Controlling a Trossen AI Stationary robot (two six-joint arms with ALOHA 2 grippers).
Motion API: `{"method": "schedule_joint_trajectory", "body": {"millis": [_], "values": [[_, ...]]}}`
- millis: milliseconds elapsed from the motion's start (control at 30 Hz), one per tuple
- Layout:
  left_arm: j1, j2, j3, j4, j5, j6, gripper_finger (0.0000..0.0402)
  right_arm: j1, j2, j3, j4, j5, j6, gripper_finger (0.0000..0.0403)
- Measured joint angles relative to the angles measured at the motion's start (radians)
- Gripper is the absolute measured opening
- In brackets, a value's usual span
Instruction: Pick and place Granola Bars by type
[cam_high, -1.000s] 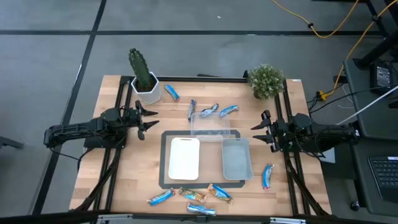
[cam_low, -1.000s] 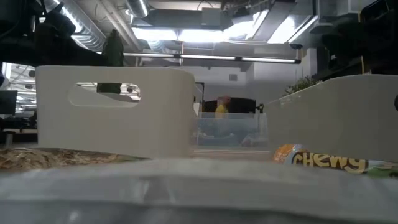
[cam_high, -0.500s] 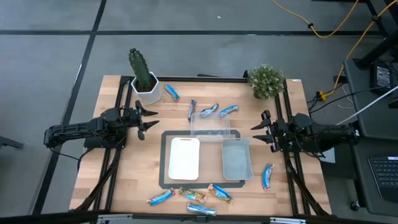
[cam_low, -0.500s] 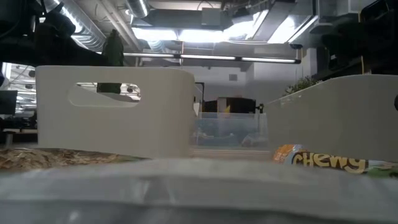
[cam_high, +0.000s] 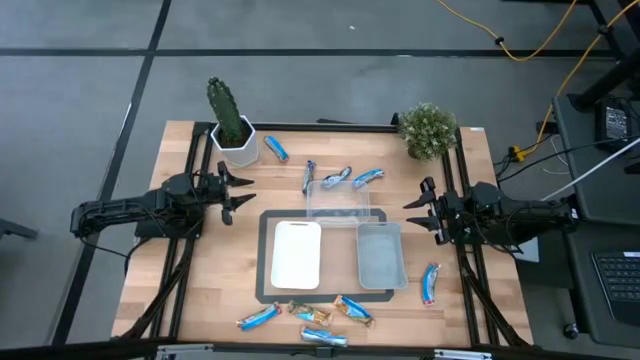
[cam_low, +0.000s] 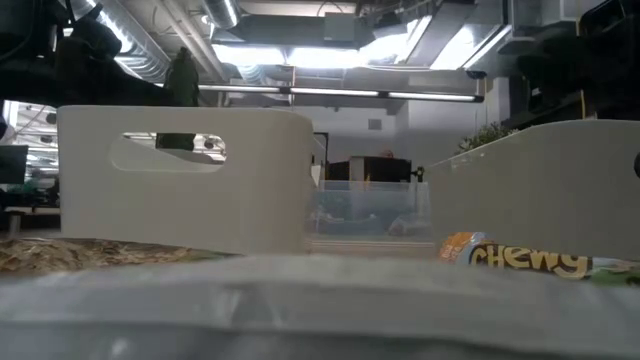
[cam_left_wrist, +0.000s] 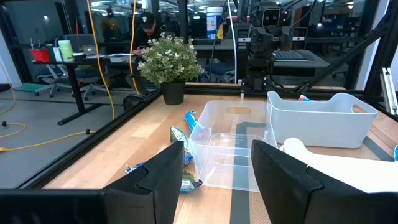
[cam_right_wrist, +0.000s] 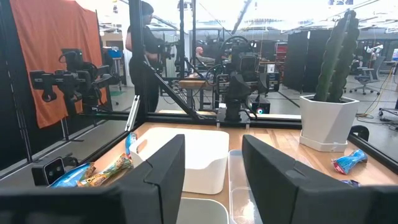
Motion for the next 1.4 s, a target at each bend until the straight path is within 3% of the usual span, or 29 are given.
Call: {"method": "schedule_joint_trajectory", "body": {"millis": [567,800,1400], "values": [[0.000,0.000,0.000,0.000,0.000,0.000,0.0182,0.000,0.000,0.000,0.000,0.001,0.000,0.0163],[0.000,0.000,0.000,0.000,0.000,0.000,0.0182,0.000,0.000,0.000,0.000,0.127,-0.002,0.0163],[0.000,0.000,0.000,0.026,-0.001,-0.005,0.0182,0.000,0.000,0.000,0.000,0.131,0.021,0.0163]]}}
